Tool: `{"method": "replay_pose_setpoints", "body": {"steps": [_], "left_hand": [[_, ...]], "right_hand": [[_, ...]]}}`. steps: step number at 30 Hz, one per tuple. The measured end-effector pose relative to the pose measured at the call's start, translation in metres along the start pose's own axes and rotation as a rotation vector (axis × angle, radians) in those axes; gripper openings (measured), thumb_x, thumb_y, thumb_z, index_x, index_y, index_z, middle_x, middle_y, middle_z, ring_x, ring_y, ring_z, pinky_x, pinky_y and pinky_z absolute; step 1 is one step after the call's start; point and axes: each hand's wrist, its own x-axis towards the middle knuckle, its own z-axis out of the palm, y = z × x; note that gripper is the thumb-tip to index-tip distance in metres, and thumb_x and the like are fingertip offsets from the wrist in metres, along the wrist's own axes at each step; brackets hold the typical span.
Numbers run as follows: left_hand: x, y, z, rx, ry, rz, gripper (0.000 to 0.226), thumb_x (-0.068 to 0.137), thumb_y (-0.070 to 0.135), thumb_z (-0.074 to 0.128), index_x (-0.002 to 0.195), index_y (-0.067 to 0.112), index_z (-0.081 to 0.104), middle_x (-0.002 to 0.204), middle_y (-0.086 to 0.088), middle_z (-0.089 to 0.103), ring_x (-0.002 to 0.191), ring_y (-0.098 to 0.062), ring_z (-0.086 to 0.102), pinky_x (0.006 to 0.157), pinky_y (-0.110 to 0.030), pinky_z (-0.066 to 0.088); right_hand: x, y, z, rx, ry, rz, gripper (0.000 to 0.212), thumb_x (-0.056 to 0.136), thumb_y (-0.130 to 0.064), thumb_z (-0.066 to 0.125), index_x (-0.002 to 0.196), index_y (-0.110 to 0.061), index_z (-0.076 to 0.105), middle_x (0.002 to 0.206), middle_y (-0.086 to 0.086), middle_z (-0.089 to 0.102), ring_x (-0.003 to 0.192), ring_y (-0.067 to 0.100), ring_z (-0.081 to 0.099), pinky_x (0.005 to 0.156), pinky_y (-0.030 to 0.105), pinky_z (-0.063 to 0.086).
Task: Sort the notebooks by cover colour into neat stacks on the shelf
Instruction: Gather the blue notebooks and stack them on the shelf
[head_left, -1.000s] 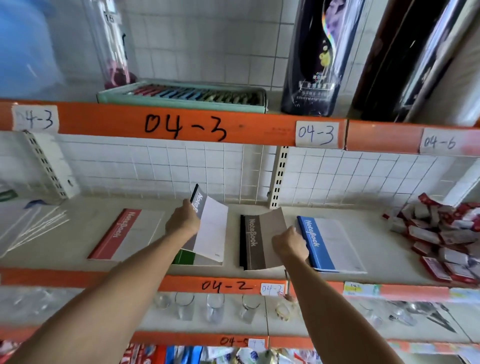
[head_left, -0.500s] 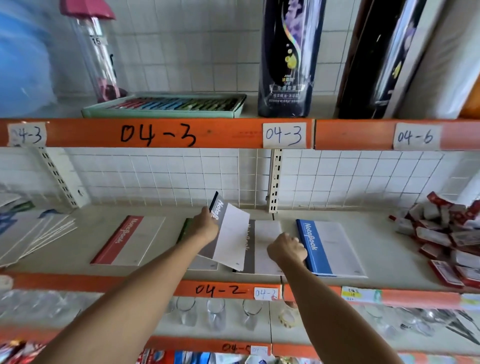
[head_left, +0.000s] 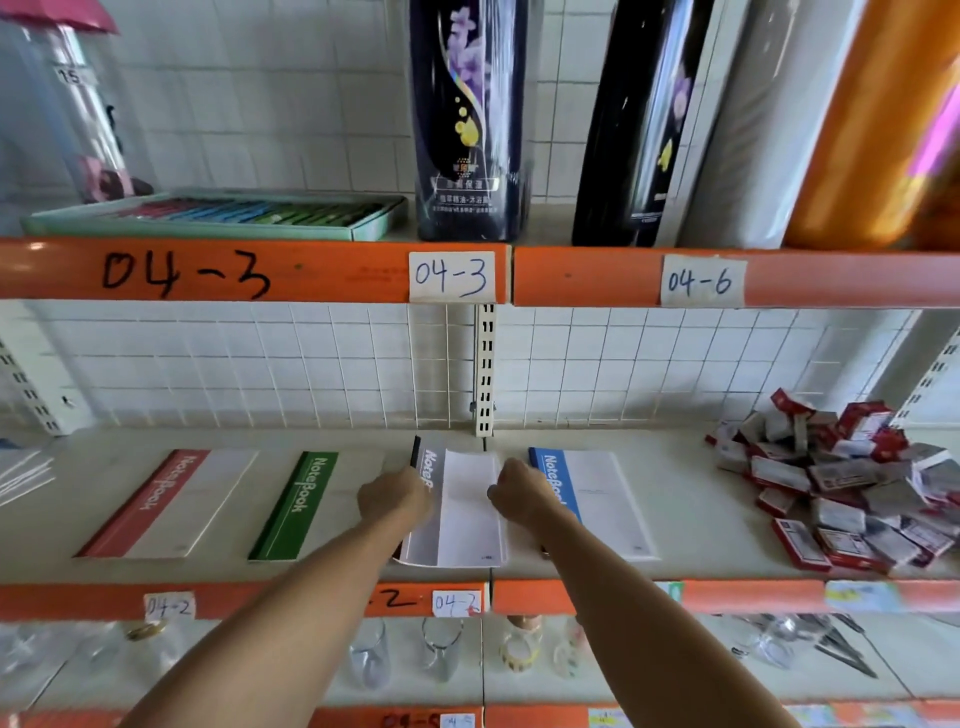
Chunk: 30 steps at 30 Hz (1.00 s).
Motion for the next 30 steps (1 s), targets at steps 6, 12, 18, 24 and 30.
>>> {"method": "replay_pose_setpoints", "body": {"steps": [6, 12, 18, 24, 30], "left_hand": [[0.002, 0.007, 0.015, 0.133, 0.077, 0.081, 0.032, 0.1, 0.04, 0.045, 0.114, 0.019, 0.065, 0.111, -0.004, 0.068, 0.099, -0.023, 0.063, 0.072, -0.031, 0.039], [-0.002, 0.002, 0.007, 0.019, 0.275, 0.183, 0.019, 0.099, 0.032, 0.048, 0.112, 0.018, 0.053, 0.095, -0.002, 0.067, 0.085, -0.024, 0.066, 0.066, -0.031, 0.042], [-0.007, -0.046, -0.006, -0.023, 0.269, 0.312, 0.031, 0.096, 0.035, 0.051, 0.122, 0.019, 0.048, 0.112, -0.005, 0.062, 0.096, -0.025, 0.059, 0.072, -0.036, 0.045], [-0.017, -0.117, -0.031, 0.011, 0.274, 0.241, 0.045, 0.095, 0.043, 0.052, 0.134, 0.02, 0.048, 0.132, -0.007, 0.057, 0.118, -0.03, 0.054, 0.093, -0.04, 0.046], [-0.028, -0.196, -0.047, 0.058, 0.224, 0.233, 0.038, 0.094, 0.045, 0.053, 0.121, 0.02, 0.05, 0.118, -0.006, 0.062, 0.105, -0.028, 0.057, 0.084, -0.04, 0.047]], "right_hand": [[0.007, 0.012, 0.002, -0.009, -0.009, -0.04, 0.026, 0.096, -0.024, 0.056, 0.117, -0.008, 0.056, 0.094, 0.003, 0.058, 0.08, 0.017, 0.057, 0.067, 0.026, 0.047], [0.011, 0.005, 0.005, 0.006, 0.011, -0.147, 0.025, 0.093, -0.023, 0.059, 0.115, -0.012, 0.057, 0.111, 0.007, 0.064, 0.088, 0.021, 0.061, 0.076, 0.032, 0.056], [0.006, -0.025, 0.02, -0.019, -0.026, -0.28, 0.034, 0.09, -0.022, 0.062, 0.121, -0.011, 0.057, 0.123, 0.01, 0.056, 0.103, 0.025, 0.058, 0.083, 0.032, 0.051], [-0.008, -0.08, 0.048, -0.059, -0.101, -0.351, 0.051, 0.087, -0.031, 0.063, 0.133, -0.011, 0.054, 0.137, 0.012, 0.05, 0.123, 0.028, 0.05, 0.098, 0.033, 0.045], [-0.043, -0.143, 0.09, -0.048, -0.132, -0.386, 0.059, 0.089, -0.038, 0.063, 0.14, -0.014, 0.046, 0.137, 0.009, 0.049, 0.117, 0.03, 0.055, 0.094, 0.035, 0.047]]}}
